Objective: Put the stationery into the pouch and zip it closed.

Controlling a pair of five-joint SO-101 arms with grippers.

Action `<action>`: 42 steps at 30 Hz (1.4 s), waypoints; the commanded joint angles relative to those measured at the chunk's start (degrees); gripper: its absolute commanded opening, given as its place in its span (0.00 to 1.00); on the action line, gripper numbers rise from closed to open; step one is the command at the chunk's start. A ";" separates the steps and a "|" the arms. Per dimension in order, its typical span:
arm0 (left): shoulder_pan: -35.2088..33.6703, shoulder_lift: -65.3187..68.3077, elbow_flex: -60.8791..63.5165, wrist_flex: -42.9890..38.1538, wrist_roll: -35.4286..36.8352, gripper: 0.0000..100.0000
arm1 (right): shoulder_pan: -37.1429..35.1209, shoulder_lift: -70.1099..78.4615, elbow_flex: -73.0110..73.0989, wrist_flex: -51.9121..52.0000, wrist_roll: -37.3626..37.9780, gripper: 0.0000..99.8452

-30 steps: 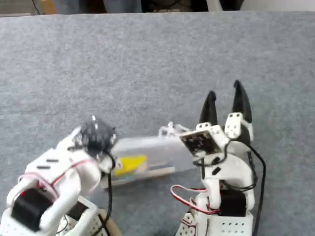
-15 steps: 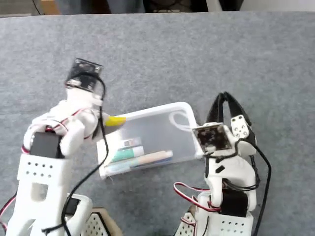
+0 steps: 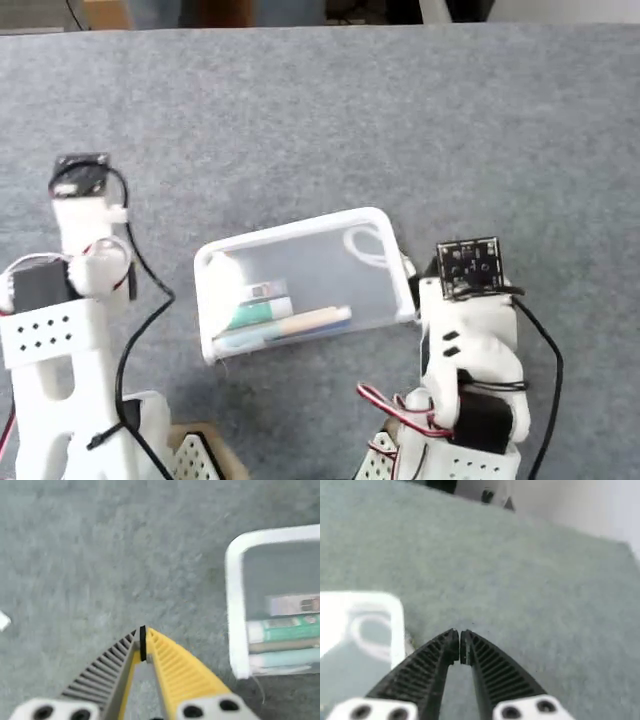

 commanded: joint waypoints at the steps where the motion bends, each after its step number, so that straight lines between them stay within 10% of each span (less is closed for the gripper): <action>1: -2.15 -0.53 6.37 0.44 -0.62 0.03 | 4.31 0.84 -1.45 3.87 -0.26 0.01; 14: -2.86 -3.96 35.12 -23.56 -0.26 0.03 | 13.27 0.75 13.23 1.93 -0.26 0.01; 26: -2.68 -58.02 51.65 -8.79 -0.62 0.03 | 11.69 -5.93 12.26 2.20 -0.53 0.01; 42: -2.68 -53.71 51.65 -10.64 -0.26 0.03 | 13.45 -5.67 18.59 10.37 -5.89 0.01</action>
